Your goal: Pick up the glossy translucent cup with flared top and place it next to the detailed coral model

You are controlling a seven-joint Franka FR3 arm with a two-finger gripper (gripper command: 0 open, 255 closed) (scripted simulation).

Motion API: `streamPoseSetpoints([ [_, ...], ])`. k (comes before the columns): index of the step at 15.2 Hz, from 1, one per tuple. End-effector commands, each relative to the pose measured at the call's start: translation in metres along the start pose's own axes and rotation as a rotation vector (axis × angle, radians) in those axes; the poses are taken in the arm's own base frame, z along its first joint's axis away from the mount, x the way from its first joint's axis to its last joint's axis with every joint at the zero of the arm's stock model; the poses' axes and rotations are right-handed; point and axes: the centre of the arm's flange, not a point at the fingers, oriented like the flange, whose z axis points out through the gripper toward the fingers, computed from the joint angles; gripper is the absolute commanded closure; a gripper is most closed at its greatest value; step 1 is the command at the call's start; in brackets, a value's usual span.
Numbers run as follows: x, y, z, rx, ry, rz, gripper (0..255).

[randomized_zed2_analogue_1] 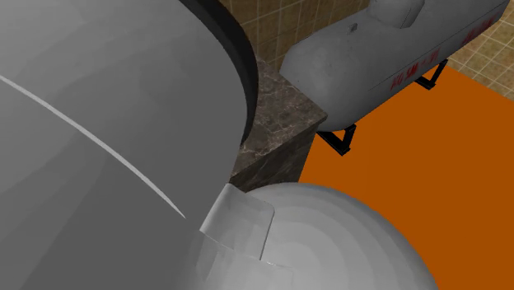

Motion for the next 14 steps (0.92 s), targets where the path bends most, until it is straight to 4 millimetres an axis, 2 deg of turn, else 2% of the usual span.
streamPoseSetpoints([
  [1, 0.000, -0.003, 0.010, 0.001, 0.000, 0.000, 255],
  [14, 0.001, -0.021, 0.076, 0.001, 0.000, 0.000, 255],
])
